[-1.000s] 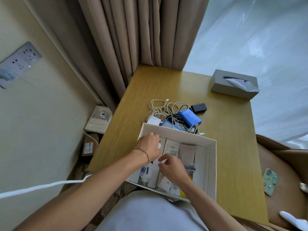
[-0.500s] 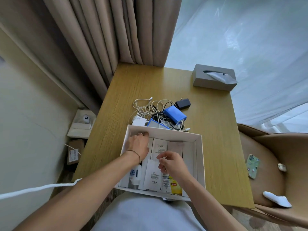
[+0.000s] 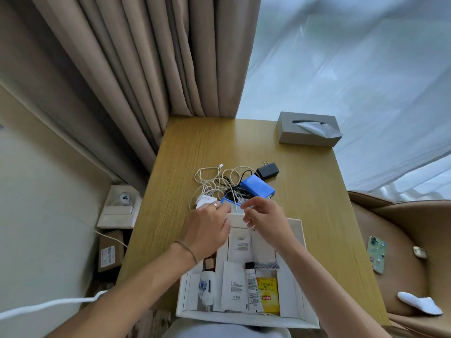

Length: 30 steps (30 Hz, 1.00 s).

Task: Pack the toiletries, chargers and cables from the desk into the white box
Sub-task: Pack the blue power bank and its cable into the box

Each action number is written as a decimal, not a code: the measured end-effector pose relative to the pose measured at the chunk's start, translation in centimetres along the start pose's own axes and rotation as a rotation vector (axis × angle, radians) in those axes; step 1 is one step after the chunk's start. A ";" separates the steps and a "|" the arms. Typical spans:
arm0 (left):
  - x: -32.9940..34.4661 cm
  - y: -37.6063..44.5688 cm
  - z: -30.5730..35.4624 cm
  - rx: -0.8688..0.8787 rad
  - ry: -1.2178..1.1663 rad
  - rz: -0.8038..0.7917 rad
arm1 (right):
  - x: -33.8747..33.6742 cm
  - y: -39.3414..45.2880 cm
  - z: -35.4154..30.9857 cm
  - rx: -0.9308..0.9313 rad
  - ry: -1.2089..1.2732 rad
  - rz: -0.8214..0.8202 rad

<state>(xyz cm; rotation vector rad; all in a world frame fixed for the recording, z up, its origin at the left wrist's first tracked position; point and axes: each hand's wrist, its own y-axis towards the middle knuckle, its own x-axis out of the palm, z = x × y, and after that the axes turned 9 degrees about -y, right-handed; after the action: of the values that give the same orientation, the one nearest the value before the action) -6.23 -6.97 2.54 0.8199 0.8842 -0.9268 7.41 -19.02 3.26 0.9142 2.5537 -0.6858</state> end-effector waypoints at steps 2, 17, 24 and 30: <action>-0.6 2.0 -1.2 -0.083 -0.064 -0.016 | -0.3 1.4 -0.6 0.013 -0.051 0.043; 8.3 12.5 -8.6 -0.562 -0.060 -0.494 | 1.8 5.6 0.0 0.062 -0.734 0.098; 10.3 13.3 -9.6 -0.605 -0.208 -0.429 | 2.5 5.1 1.0 0.097 -0.719 0.098; 9.6 13.7 -10.4 -0.719 -0.390 -0.456 | 2.4 5.0 1.0 0.091 -0.645 0.116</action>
<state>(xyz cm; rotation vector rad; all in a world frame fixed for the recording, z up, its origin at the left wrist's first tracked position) 6.47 4.24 -7.48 -0.1879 0.9771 -1.0131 9.07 -14.99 -0.29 0.7103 1.9005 -0.8940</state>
